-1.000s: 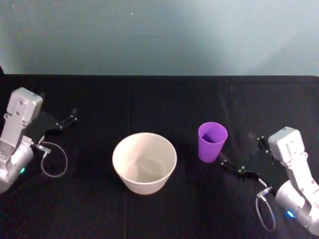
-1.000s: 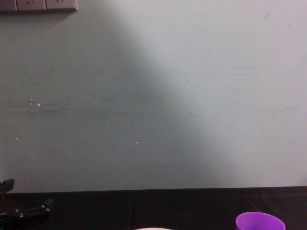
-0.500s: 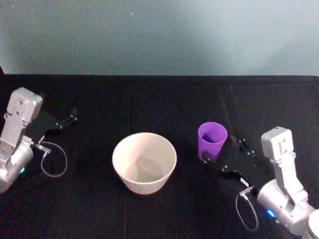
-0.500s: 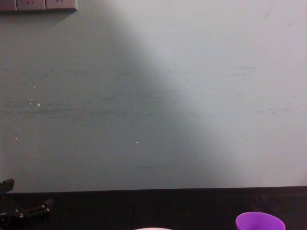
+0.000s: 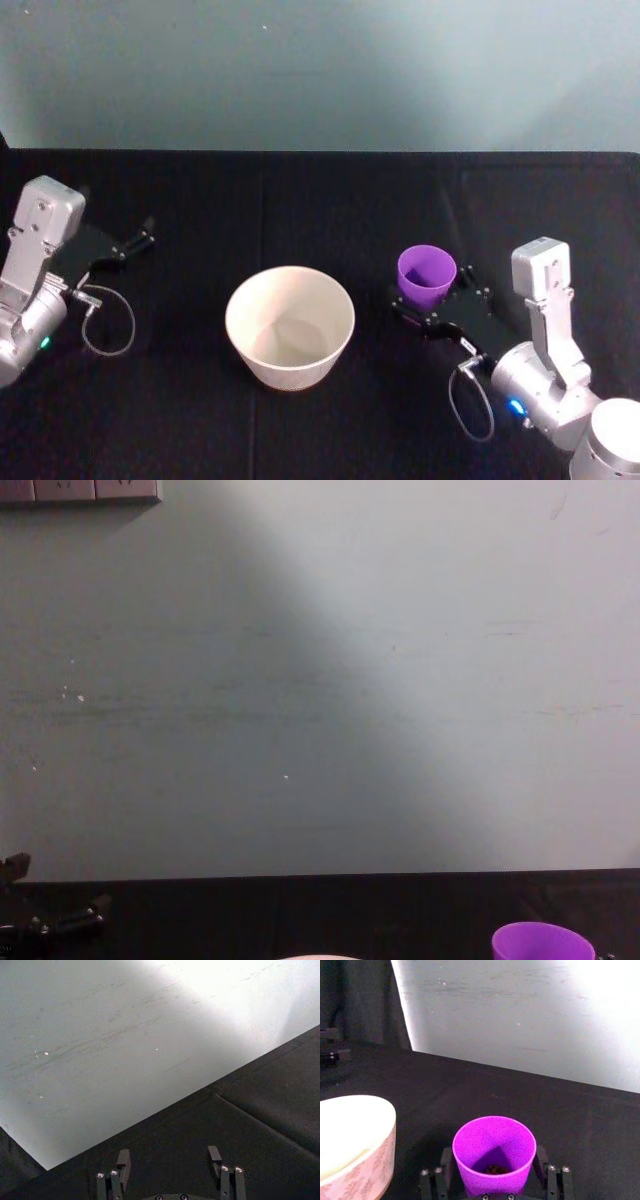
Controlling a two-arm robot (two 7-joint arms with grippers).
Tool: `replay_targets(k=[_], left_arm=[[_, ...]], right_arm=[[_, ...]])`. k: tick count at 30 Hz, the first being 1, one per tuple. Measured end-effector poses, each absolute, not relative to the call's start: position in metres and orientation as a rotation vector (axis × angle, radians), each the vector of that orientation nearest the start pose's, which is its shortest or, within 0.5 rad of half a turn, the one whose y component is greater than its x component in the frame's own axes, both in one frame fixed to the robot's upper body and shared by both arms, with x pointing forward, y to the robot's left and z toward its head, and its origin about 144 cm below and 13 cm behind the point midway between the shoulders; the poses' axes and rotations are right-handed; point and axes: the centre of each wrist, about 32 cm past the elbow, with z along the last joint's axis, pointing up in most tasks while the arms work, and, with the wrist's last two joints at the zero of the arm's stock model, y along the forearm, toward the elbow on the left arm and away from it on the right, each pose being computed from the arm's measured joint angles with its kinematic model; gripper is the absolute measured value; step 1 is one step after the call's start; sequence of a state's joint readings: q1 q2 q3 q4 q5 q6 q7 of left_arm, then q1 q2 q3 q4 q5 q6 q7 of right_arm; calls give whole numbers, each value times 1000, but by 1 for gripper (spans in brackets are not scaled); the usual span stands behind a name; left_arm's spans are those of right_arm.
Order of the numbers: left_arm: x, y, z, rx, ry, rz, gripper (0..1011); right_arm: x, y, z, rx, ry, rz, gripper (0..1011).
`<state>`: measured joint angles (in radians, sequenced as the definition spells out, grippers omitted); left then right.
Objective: Pick up the cup and pour the mung beans from the cup into the bowl.
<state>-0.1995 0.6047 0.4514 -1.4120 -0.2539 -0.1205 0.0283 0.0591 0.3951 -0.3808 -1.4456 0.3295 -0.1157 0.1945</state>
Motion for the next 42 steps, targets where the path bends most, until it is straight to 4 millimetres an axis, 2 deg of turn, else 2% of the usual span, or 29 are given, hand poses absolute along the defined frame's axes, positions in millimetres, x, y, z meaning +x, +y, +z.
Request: replay_targets(k=[11,17,18,23,31,42], left_arm=[[489,310,1140,304,-285,1248,1000],[489,310,1140,304,-285,1248,1000],[489,310,1140,304,-285,1248,1000],[489,310,1140,304,-285,1248,1000],[489,310,1140,304,-285,1248,1000],[489,310,1140,304,-285,1248,1000]], right_arm=[[462,-242,1099,-113,3,-1059,994],[462,-242,1097,-104,10,-1057,862],[462,-243,1097,-103,12,-1057,804],[460,-244,1100,-93,11,-1054,743],[457,-243,1117,-74,-16,-1042,735],[458,-241,1155,-13,-93,-1013,726]])
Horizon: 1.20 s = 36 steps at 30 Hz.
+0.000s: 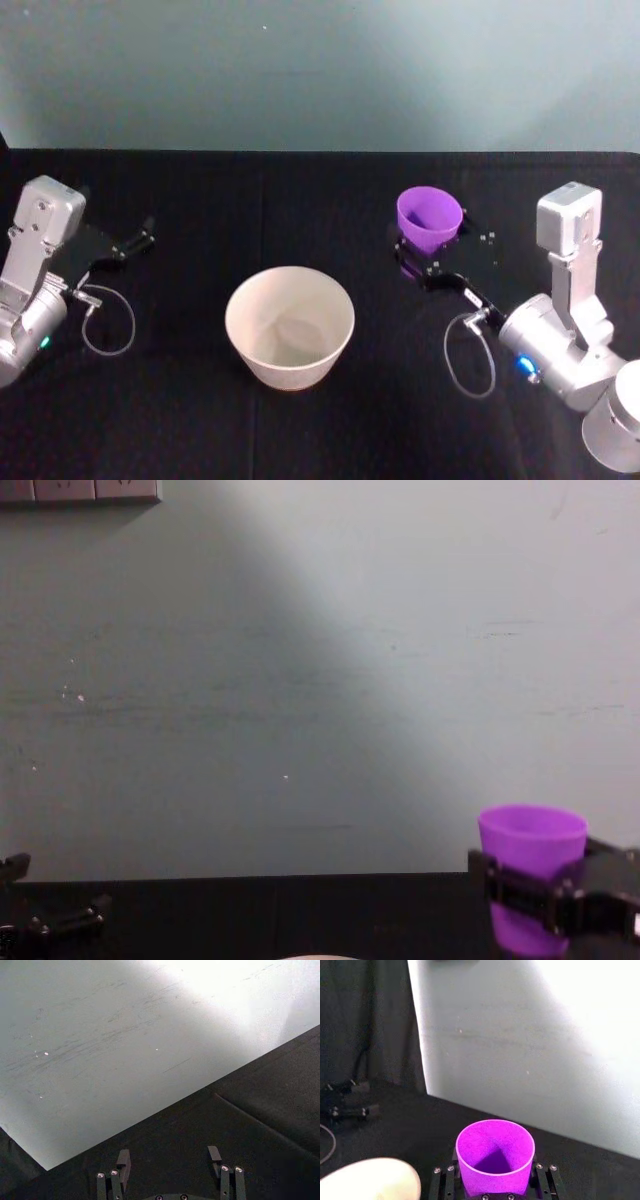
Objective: Pick up the cup and pour the mung beans from the cup into the bowl.
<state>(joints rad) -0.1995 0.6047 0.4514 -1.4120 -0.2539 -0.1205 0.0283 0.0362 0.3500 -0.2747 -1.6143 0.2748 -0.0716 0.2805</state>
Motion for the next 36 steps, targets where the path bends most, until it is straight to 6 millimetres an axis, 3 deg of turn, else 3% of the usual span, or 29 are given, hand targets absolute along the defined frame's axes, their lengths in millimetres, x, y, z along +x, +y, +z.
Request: replay_targets(k=[8,36], left_arm=[[489,310,1140,305,-285,1248,1000],[489,310,1140,304,-285,1248,1000]], right_arm=[[458,-240,1168,3,-117,-1004,726],[458,-240,1166,1,-113,-1003,726]])
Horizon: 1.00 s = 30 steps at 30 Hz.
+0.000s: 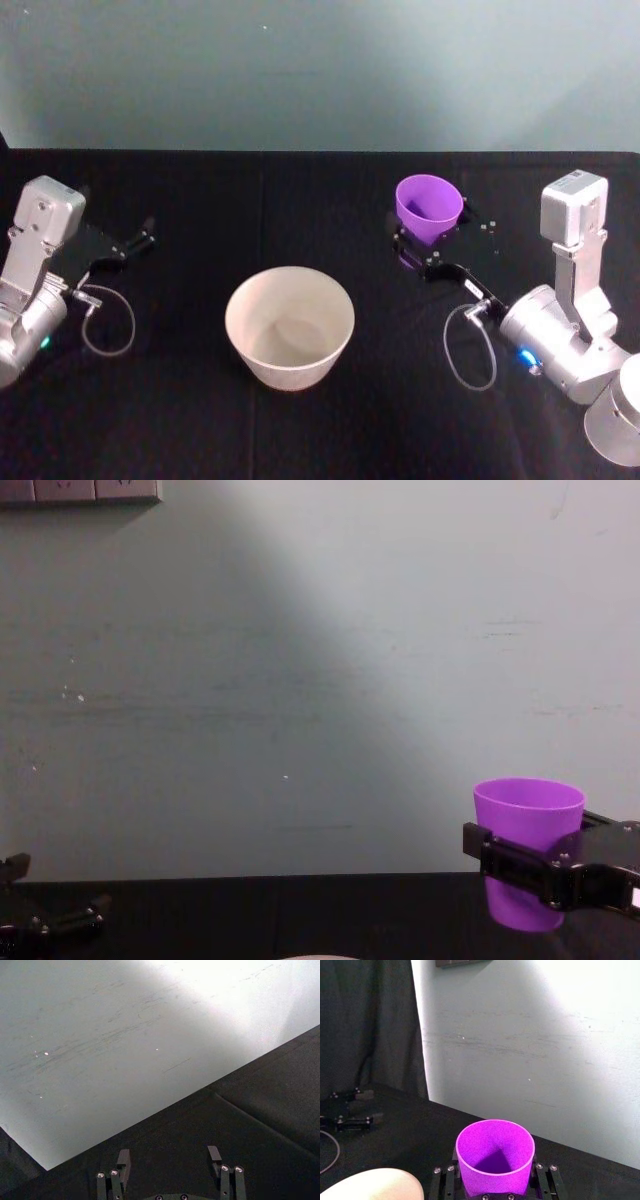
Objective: Pick up the cup and pour the mung beans from the cup into the bowl.
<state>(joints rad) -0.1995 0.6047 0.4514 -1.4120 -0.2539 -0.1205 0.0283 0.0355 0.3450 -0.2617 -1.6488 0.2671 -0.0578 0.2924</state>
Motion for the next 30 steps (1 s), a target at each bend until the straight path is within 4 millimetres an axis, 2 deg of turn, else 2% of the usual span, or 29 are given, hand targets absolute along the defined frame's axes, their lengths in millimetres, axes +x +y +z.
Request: replay_targets(k=[30], left_arm=[[489,310,1140,304,-285,1248,1000]], right_arm=[[458,-240,1166,2,-112,-1004,726]])
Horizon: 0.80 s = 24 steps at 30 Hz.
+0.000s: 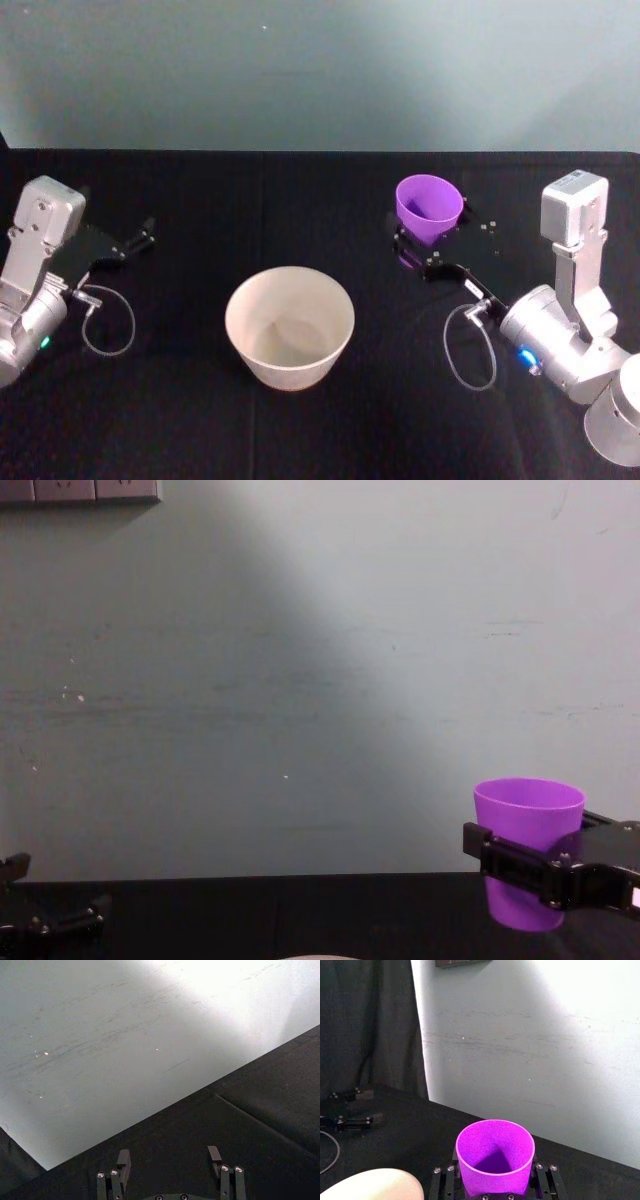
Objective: Pick up the cup and pour the mung beans from the cup into the bowl.
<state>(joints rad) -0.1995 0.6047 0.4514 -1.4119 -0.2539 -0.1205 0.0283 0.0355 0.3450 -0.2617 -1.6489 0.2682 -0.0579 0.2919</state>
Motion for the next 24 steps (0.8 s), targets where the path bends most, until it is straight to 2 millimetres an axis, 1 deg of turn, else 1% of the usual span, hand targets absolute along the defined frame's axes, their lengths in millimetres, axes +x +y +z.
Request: replay_targets(k=[24], left_arm=[[489,310,1140,304,-285,1248,1000]], right_arm=[[458,-240,1166,2,-112,-1005,726]])
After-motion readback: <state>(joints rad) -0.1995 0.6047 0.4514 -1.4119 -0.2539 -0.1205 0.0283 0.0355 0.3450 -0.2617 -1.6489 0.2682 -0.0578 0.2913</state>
